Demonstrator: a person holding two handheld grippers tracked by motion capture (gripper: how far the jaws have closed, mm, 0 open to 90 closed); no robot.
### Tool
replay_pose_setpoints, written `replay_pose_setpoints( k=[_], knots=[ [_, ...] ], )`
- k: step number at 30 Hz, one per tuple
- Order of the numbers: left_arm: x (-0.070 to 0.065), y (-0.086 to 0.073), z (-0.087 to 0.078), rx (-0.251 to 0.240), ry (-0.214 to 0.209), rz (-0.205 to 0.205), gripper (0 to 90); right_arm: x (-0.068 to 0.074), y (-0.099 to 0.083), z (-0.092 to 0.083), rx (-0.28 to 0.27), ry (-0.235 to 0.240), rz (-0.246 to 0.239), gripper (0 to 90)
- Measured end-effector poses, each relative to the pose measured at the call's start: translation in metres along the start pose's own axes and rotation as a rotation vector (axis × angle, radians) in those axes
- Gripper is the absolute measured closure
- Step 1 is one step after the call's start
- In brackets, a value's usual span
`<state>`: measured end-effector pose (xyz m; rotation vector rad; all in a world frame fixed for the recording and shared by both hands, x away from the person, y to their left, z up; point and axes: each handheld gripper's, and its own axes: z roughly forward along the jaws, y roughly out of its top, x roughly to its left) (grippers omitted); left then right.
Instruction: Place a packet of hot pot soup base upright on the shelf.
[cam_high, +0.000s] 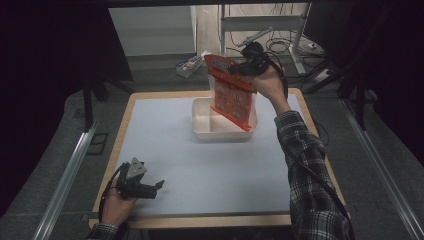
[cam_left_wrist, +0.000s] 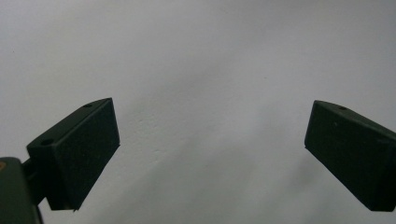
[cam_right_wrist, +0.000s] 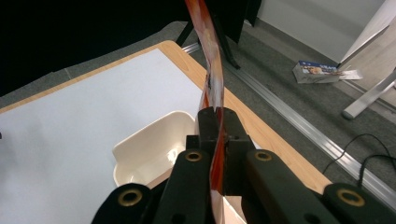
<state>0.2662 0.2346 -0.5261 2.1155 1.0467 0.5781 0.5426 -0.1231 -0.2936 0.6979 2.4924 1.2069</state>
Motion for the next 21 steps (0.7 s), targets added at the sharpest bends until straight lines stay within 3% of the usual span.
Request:
replay_pose_setpoints(
  k=[5,9,17,21],
  knots=[
    [0.000,0.000,0.000,0.001,-0.001,0.000,2.9,-0.003,-0.012,0.018,0.046,-0.001,0.016,89.0],
    [0.000,0.000,0.000,0.003,-0.001,0.001,2.9,-0.011,-0.020,0.024,0.034,0.016,0.048,88.9],
    [0.000,0.000,0.000,0.008,-0.001,0.009,2.9,-0.038,-0.039,0.016,0.008,-0.066,0.105,87.2],
    [0.000,0.000,0.000,0.007,-0.001,0.009,2.9,-0.043,-0.044,0.018,0.015,-0.119,0.108,82.6]
  ],
)
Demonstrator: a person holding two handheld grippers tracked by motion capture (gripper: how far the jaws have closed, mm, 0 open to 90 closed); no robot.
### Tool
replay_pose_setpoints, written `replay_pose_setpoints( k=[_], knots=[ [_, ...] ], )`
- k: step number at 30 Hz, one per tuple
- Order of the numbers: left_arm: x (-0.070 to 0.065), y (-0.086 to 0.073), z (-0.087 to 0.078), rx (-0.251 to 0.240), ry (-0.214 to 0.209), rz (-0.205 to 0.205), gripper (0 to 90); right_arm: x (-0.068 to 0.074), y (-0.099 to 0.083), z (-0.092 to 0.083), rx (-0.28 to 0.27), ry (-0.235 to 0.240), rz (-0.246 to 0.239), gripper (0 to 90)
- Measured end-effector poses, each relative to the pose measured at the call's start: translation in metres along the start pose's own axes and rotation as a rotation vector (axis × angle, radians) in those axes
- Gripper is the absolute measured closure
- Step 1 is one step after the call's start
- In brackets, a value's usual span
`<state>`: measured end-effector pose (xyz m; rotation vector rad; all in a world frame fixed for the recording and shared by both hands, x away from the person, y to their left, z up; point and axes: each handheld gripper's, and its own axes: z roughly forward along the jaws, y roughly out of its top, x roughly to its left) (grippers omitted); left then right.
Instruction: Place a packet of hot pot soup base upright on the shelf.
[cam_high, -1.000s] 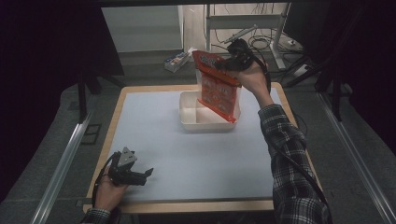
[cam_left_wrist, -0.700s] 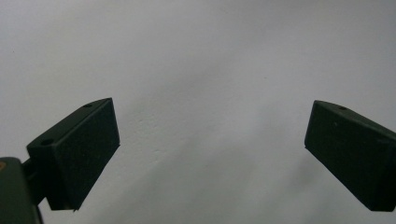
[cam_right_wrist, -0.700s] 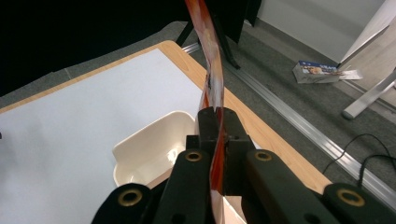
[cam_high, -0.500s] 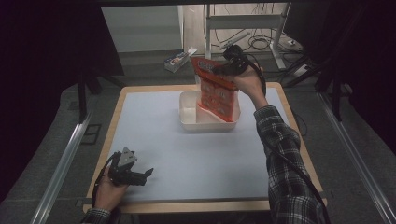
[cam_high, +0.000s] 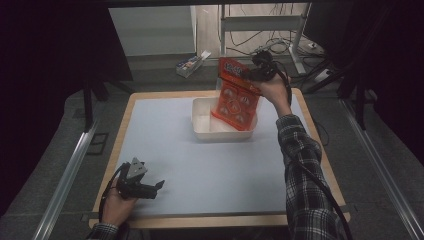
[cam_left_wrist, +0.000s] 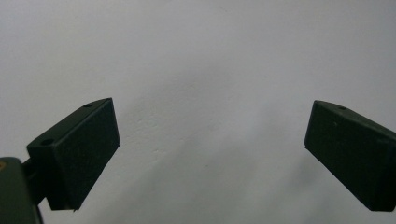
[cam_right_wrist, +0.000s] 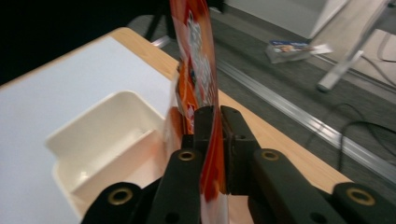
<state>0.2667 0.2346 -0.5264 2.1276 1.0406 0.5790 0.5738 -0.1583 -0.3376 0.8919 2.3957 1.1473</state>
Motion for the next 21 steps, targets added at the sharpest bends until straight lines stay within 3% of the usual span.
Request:
replay_pose_setpoints(
  k=[7,15,19,21],
  knots=[
    [0.000,0.000,0.000,0.001,-0.001,0.000,2.9,-0.006,-0.008,0.006,0.020,-0.073,0.019,64.7],
    [0.000,0.000,0.000,-0.007,-0.008,-0.011,2.8,-0.012,-0.011,0.006,0.017,-0.134,0.038,33.7],
    [0.000,0.001,-0.001,-0.023,-0.031,-0.015,2.2,-0.011,-0.011,0.004,0.011,-0.144,0.039,23.2],
    [0.001,0.000,-0.001,-0.030,-0.065,-0.022,1.7,-0.011,-0.011,0.004,0.012,-0.145,0.036,21.7]
  ],
)
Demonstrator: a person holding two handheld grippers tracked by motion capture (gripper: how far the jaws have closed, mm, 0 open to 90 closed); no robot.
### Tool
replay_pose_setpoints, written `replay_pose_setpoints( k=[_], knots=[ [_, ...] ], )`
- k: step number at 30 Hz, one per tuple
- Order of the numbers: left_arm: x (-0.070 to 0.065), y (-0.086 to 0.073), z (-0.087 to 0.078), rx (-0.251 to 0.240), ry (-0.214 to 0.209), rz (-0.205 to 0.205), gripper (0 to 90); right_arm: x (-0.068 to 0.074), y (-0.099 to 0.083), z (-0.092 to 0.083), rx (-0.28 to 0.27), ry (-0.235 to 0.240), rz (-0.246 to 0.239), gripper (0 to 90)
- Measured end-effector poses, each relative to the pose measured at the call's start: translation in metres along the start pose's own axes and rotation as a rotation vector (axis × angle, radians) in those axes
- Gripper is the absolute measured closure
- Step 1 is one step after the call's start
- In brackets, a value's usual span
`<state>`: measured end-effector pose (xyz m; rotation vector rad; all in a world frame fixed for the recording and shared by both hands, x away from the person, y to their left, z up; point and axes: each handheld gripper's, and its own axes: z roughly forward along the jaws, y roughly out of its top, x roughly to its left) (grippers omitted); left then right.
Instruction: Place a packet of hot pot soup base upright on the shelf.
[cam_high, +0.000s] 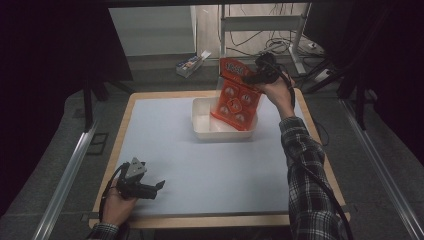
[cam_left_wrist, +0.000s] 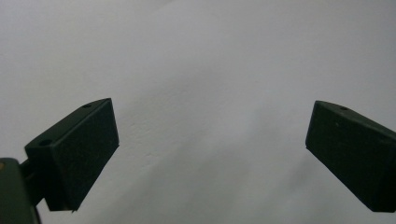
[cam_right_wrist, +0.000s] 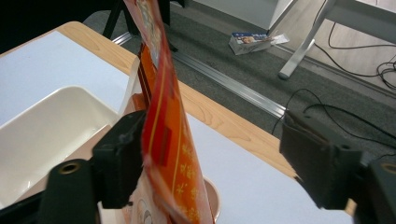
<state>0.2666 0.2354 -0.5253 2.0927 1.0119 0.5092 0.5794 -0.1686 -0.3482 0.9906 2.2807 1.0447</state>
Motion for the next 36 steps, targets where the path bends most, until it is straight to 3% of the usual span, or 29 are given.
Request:
replay_pose_setpoints(
  k=[6,24,36],
  knots=[
    [0.000,-0.001,0.002,-0.017,-0.029,0.006,0.0,0.002,0.003,-0.009,-0.014,0.018,-0.025,15.6],
    [0.002,-0.001,-0.001,-0.069,-0.018,0.016,0.0,0.009,-0.001,-0.040,-0.058,0.073,-0.031,5.8],
    [-0.002,0.000,0.001,-0.043,-0.002,0.047,0.0,0.013,-0.019,-0.054,-0.077,0.096,-0.014,2.2]
  ],
)
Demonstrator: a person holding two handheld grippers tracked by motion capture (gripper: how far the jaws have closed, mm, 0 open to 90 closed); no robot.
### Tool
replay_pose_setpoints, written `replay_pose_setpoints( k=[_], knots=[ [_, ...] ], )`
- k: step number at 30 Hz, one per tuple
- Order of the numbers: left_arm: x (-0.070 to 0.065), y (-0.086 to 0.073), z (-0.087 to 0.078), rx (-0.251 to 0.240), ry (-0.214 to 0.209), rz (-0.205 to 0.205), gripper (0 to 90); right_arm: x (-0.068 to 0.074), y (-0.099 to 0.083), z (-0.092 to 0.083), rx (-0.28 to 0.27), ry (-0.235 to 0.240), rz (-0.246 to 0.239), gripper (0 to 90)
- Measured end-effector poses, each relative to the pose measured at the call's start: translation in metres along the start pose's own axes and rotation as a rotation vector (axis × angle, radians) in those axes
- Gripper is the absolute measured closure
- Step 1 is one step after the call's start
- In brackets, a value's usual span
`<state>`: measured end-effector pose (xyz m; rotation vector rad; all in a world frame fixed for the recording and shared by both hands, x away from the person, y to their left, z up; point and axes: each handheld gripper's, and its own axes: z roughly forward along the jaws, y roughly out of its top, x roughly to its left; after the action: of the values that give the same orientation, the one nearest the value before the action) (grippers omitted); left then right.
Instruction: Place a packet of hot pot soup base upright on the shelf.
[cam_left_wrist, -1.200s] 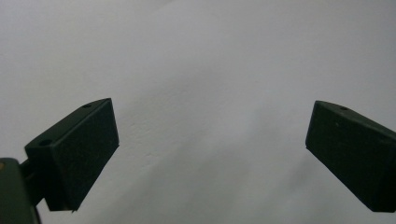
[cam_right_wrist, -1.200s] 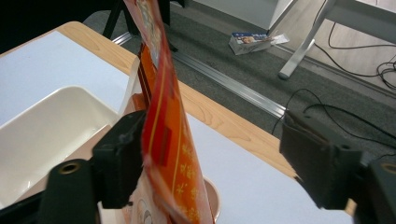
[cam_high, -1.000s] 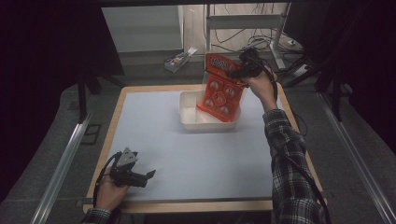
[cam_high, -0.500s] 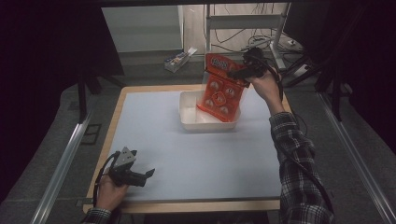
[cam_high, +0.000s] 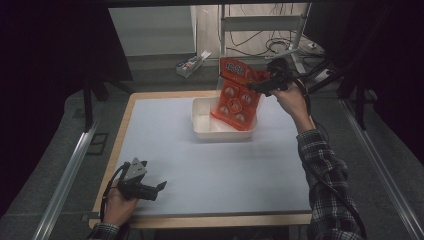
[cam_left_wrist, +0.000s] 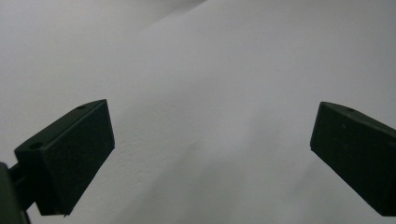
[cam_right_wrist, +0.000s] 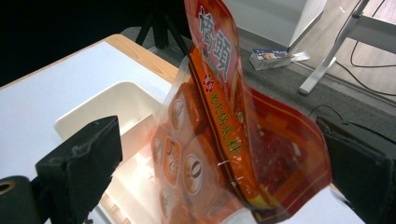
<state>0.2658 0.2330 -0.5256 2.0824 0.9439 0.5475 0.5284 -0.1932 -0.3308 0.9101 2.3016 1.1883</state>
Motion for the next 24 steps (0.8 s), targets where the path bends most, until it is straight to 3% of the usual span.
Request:
replay_pose_setpoints(
  k=[15,24],
  knots=[
    [-0.004,0.002,0.001,0.016,0.005,0.021,0.0,0.004,-0.029,-0.017,-0.014,-0.005,0.047,0.6],
    [-0.004,0.002,0.002,0.030,0.007,0.020,0.0,0.020,-0.051,-0.025,-0.032,0.021,0.034,0.7]
  ],
)
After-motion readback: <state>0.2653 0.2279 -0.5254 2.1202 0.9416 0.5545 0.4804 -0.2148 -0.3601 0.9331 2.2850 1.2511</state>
